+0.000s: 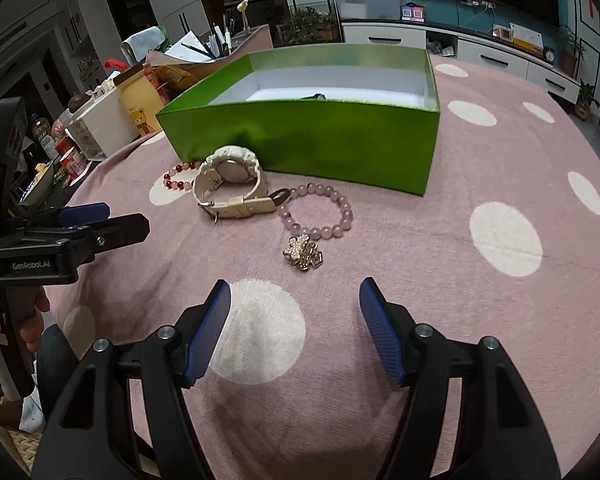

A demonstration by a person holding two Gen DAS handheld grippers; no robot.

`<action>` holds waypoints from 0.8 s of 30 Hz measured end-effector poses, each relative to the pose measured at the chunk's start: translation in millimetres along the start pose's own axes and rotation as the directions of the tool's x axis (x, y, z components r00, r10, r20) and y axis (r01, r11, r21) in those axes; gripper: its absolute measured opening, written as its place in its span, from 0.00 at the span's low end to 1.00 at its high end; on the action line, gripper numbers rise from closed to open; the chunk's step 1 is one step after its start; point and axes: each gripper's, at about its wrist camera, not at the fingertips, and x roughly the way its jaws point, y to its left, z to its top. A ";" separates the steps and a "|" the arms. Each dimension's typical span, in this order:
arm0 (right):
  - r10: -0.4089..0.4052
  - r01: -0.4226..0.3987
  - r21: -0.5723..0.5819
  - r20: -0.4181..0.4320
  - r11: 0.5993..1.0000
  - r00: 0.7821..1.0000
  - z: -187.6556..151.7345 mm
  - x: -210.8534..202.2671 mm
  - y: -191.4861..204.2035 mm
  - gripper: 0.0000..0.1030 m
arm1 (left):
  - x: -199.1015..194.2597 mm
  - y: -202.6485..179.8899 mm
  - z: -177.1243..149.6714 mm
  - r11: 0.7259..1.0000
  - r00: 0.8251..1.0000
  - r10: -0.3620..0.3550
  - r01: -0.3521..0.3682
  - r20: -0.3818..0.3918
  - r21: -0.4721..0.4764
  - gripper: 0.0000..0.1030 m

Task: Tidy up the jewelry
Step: 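Withdraw both open grippers from the box back toward the remaining jewelry, then grasp the pink bead bracelet by its gold flower charm with the right gripper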

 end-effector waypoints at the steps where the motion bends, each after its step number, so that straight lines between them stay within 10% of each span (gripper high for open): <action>1: 0.000 0.000 0.000 -0.002 1.000 1.000 0.1 0.9 -0.1 0.65 | 0.4 0.4 -0.3 1.000 1.000 0.000 0.000 -0.001 -0.001 0.98; 9: 0.006 -0.006 -0.006 -0.019 1.000 1.000 -0.2 14.3 0.7 0.64 | 6.6 1.6 0.2 1.000 1.000 -0.005 0.005 -0.011 -0.008 0.98; 24: -0.017 0.018 -0.074 0.011 0.997 1.000 15.5 32.6 5.8 0.23 | 12.8 2.3 3.2 1.000 1.000 -0.017 0.017 -0.011 -0.012 0.98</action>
